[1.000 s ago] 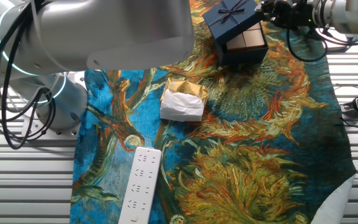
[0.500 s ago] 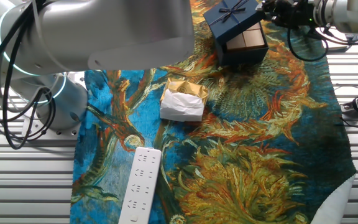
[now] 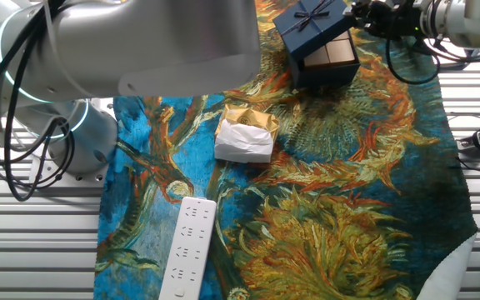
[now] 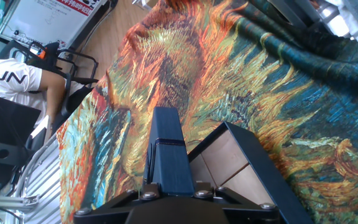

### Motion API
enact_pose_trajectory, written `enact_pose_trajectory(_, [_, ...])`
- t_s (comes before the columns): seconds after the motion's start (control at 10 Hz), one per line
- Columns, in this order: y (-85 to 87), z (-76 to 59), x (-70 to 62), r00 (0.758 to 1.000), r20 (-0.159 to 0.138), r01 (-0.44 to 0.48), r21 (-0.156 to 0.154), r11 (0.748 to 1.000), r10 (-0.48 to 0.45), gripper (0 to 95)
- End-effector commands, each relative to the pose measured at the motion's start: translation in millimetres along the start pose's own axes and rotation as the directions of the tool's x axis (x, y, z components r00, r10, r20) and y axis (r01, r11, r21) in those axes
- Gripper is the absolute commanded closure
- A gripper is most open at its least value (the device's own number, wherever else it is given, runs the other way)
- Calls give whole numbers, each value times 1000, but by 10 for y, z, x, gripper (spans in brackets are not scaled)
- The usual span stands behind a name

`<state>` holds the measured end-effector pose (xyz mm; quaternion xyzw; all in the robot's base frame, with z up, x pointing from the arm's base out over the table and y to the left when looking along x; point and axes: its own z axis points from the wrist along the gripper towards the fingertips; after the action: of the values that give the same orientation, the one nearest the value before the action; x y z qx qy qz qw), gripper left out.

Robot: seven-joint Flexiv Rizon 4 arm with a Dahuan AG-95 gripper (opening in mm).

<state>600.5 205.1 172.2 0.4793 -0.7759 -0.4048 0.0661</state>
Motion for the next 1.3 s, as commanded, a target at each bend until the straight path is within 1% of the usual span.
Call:
enact_pose_trajectory(0.1, [3, 3, -3, 1000, 2, 1, -1, 1000, -1, 950])
enact_pose_trajectory(0.9, [3, 3, -2, 1000, 3, -9, -6, 1000, 9, 950])
enact_pose_trajectory(1.2, [21, -9, -13, 999, 13, -47, -32, 998, 47, 950])
enact_pose_trajectory(1.3, [30, -14, -18, 999, 13, -49, -34, 998, 49, 950])
